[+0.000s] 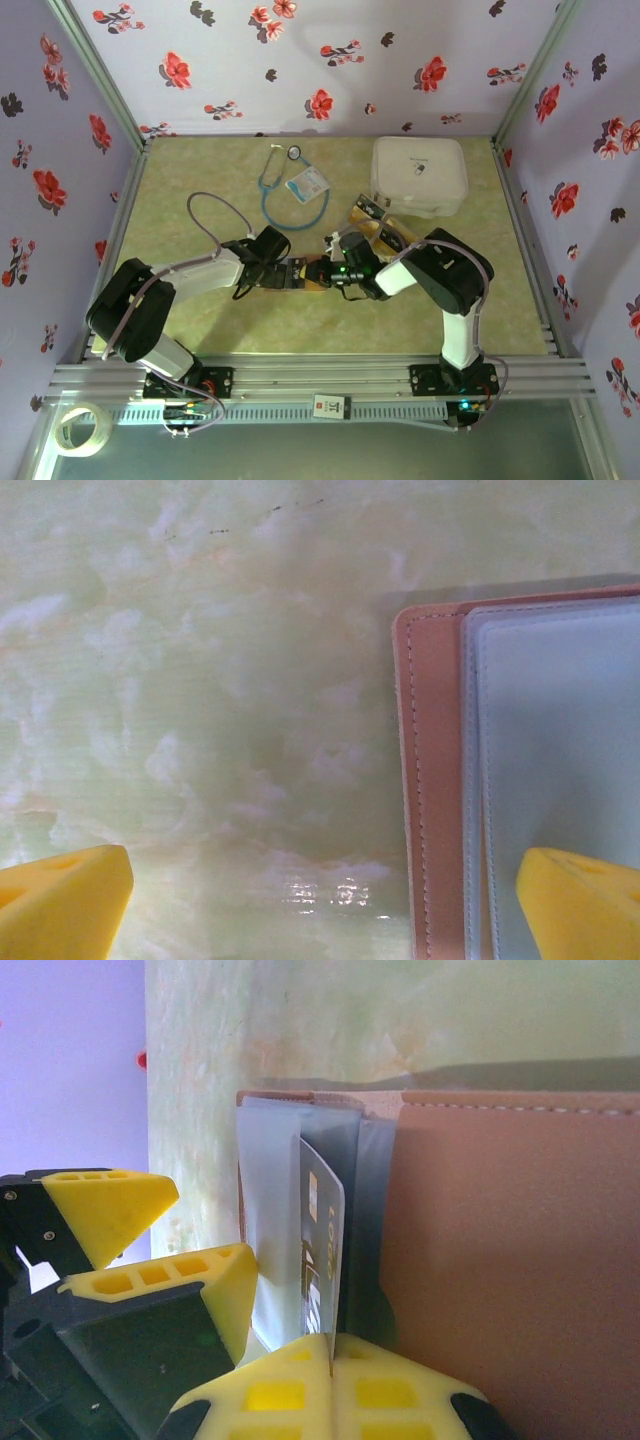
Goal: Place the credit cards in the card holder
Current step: Insert the credit card into the card slot.
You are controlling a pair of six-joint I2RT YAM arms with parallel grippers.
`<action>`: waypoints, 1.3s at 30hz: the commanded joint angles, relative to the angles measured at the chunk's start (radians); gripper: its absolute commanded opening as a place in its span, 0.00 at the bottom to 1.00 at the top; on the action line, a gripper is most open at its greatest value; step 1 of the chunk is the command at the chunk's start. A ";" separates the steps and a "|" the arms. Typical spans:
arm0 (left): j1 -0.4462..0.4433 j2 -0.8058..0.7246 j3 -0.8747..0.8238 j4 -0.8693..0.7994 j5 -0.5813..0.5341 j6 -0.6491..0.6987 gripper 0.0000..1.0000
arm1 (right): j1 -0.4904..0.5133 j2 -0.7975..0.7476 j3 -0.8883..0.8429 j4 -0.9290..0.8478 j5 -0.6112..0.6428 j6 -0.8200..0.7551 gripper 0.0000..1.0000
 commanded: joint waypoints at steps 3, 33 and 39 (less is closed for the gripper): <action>-0.003 -0.014 -0.013 -0.026 -0.019 -0.016 1.00 | 0.002 0.026 0.023 -0.146 0.005 -0.060 0.05; 0.103 -0.099 -0.010 -0.043 0.045 -0.028 1.00 | -0.001 -0.244 0.389 -1.045 0.300 -0.469 0.99; 0.103 -0.104 -0.023 -0.035 0.047 -0.030 1.00 | -0.001 -0.307 0.452 -1.202 0.518 -0.545 0.99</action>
